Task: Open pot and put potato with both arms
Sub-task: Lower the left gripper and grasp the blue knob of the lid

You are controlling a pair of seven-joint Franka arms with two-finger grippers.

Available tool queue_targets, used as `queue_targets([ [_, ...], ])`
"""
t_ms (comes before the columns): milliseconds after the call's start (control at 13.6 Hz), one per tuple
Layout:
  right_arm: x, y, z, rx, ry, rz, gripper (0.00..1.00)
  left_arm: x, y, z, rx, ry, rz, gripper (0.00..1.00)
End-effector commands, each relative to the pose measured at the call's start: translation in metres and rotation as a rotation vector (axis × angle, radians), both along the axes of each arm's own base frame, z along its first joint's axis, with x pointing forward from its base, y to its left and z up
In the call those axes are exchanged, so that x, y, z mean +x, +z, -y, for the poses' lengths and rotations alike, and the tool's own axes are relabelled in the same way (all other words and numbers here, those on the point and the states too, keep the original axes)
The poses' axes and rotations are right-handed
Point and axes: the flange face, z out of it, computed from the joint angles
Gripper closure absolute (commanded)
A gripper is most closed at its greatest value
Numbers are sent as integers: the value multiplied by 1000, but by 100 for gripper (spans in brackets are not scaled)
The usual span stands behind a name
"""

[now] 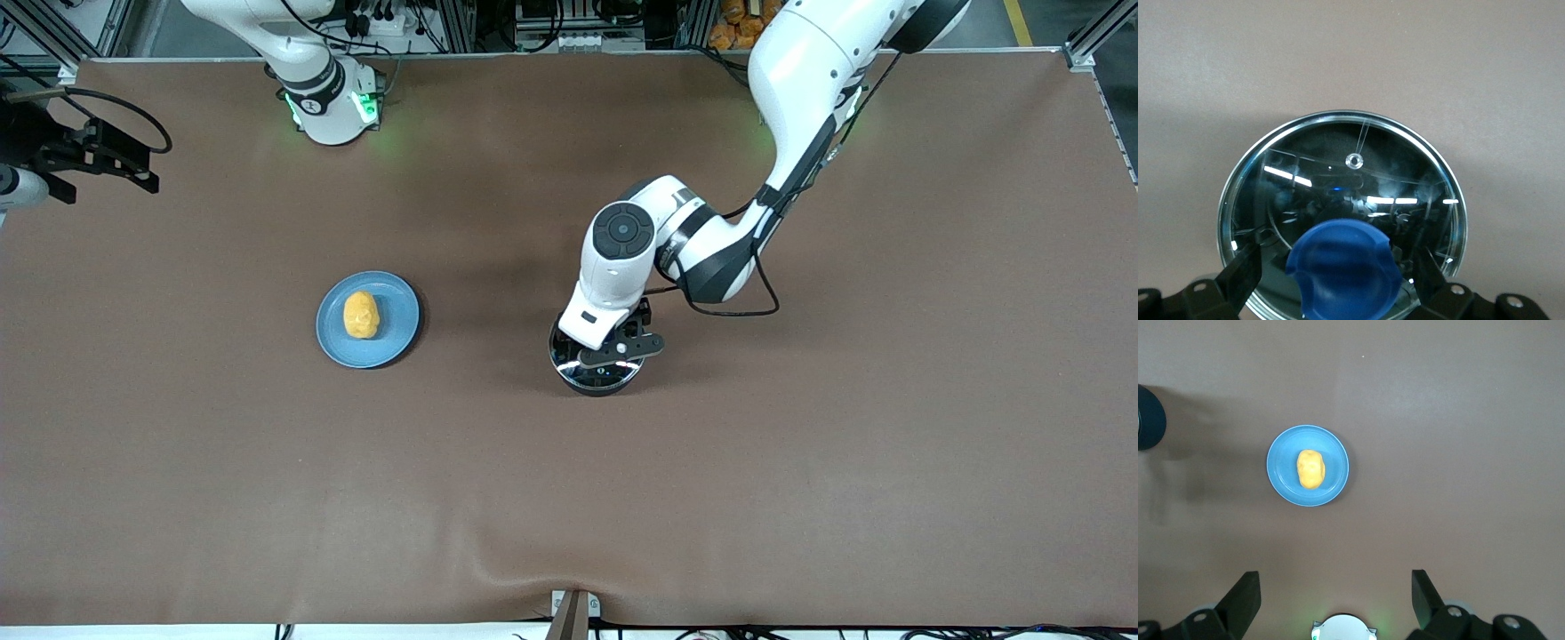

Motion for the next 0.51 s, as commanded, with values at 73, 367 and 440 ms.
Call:
queue_targets([
  [73, -2, 1, 2, 15, -18, 0, 0, -1, -6, 9, 23, 29, 34, 2],
  [367, -2, 1, 2, 15, -18, 0, 0, -2, -4, 11, 19, 64, 35, 61],
  [440, -2, 1, 2, 15, -18, 0, 0, -2, -3, 11, 18, 68, 36, 67],
])
